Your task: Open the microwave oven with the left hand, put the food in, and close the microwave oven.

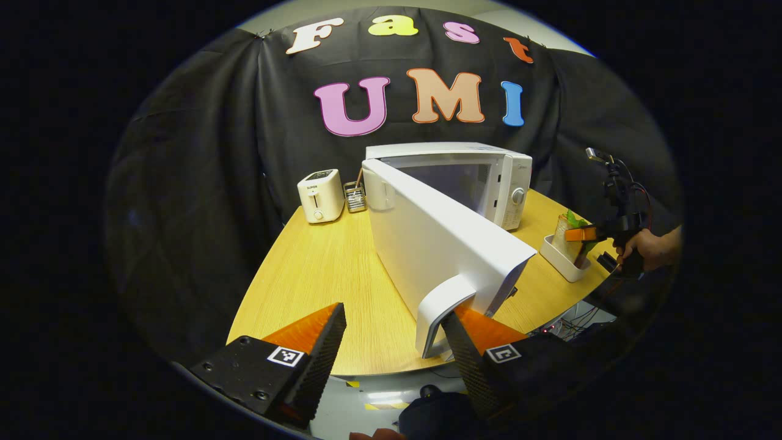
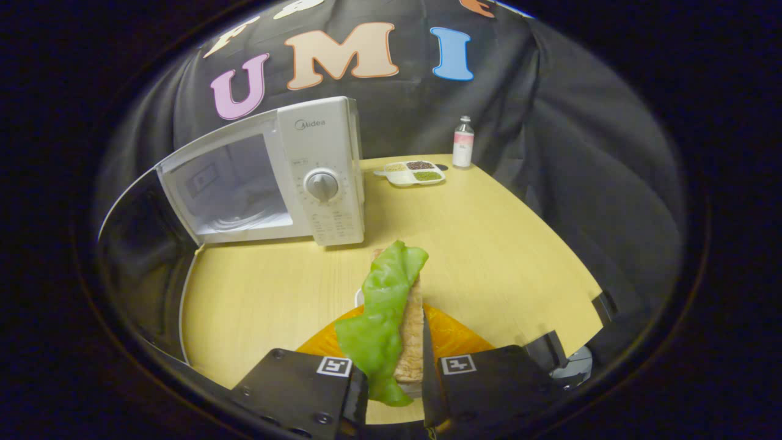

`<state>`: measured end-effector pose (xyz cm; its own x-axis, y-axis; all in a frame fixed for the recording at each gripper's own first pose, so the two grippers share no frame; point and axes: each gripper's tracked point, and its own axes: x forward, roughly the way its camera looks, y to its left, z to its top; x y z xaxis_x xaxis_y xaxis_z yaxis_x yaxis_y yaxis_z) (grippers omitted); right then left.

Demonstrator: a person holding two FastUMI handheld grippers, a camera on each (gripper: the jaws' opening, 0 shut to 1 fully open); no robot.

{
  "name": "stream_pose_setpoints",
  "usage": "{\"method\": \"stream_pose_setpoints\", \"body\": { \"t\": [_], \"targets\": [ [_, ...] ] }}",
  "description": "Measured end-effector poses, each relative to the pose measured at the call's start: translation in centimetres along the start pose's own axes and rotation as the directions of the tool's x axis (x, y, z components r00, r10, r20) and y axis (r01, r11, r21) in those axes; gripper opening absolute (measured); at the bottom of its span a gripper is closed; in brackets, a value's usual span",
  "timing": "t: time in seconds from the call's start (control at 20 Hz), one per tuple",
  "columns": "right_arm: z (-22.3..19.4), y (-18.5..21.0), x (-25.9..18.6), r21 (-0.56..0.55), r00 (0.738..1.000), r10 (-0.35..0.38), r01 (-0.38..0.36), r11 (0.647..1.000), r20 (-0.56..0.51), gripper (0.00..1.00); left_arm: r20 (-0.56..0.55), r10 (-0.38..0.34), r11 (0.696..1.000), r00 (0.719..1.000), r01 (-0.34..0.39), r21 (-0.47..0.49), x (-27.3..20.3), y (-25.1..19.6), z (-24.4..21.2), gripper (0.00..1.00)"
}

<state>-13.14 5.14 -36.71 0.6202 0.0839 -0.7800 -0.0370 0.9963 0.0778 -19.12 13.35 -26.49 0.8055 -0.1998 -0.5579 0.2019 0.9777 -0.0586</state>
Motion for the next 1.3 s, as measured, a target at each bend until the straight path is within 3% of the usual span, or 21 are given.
{"method": "stream_pose_setpoints", "body": {
  "t": [0.05,0.25,0.5,0.55,0.7,0.75,0.8,0.95,1.0,1.05,1.1,1.15,1.25,1.3],
  "targets": [
    [0.4,0.2,-0.2,-0.002,1.000,0.013,-0.013,1.000,0.009,0.38,0.002,-0.003,1.000,1.000,0.003,0.001,0.0,-0.2,0.1,0.93],
    [2.3,1.2,-1.1,0.013,0.998,0.059,-0.060,0.998,0.037,0.38,0.009,-0.011,1.000,1.000,0.011,0.004,0.1,-0.3,0.2,0.93],
    [5.0,4.1,-2.3,0.115,0.986,0.150,-0.157,0.981,0.067,0.38,0.017,-0.009,1.000,1.000,0.009,0.009,-0.2,0.2,0.1,0.93],
    [5.5,4.9,-2.5,0.130,0.983,0.170,-0.178,0.975,0.073,0.32,0.022,-0.008,1.000,1.000,0.007,0.009,-0.3,0.2,0.2,0.93],
    [6.7,7.7,-2.8,0.173,0.968,0.237,-0.248,0.953,0.081,0.31,0.039,-0.007,1.000,0.999,0.006,0.019,-1.0,0.1,0.4,0.93],
    [7.1,8.7,-2.8,0.188,0.962,0.260,-0.272,0.944,0.082,0.38,0.042,-0.004,1.000,0.999,0.003,0.023,-1.2,0.2,0.4,0.92],
    [7.5,9.8,-2.7,0.204,0.955,0.283,-0.294,0.934,0.083,0.32,0.047,0.000,1.000,0.999,-0.001,0.019,-1.5,0.2,0.4,0.92],
    [8.1,13.0,-2.6,0.255,0.933,0.351,-0.359,0.898,0.078,0.31,0.060,0.013,1.000,0.998,-0.012,-0.014,-2.2,0.4,0.4,0.92],
    [8.2,14.0,-2.4,0.269,0.925,0.372,-0.378,0.886,0.074,0.38,0.070,0.019,1.000,0.997,-0.019,-0.009,-2.5,0.8,0.6,0.92],
    [8.3,15.1,-2.3,0.281,0.918,0.390,-0.393,0.876,0.068,0.31,0.075,0.027,1.000,0.997,-0.027,-0.004,-2.8,1.0,0.7,0.93],
    [8.2,16.2,-2.1,0.287,0.909,0.412,-0.411,0.865,0.059,0.31,0.077,0.038,0.999,0.996,-0.038,-0.001,-3.1,1.3,0.7,0.92],
    [8.2,17.3,-2.0,0.291,0.901,0.431,-0.427,0.856,0.054,0.38,0.089,0.043,0.999,0.995,-0.043,-0.007,-3.4,1.5,1.1,0.92],
    [8.4,19.3,-1.5,0.314,0.886,0.461,-0.452,0.835,0.049,0.38,0.103,0.049,0.999,0.994,-0.047,-0.025,-3.7,1.7,1.7,0.92],
    [8.5,20.3,-1.1,0.339,0.879,0.474,-0.461,0.820,0.049,0.31,0.110,0.051,0.998,0.993,-0.047,-0.034,-3.9,1.7,2.1,0.92]
  ]
}}
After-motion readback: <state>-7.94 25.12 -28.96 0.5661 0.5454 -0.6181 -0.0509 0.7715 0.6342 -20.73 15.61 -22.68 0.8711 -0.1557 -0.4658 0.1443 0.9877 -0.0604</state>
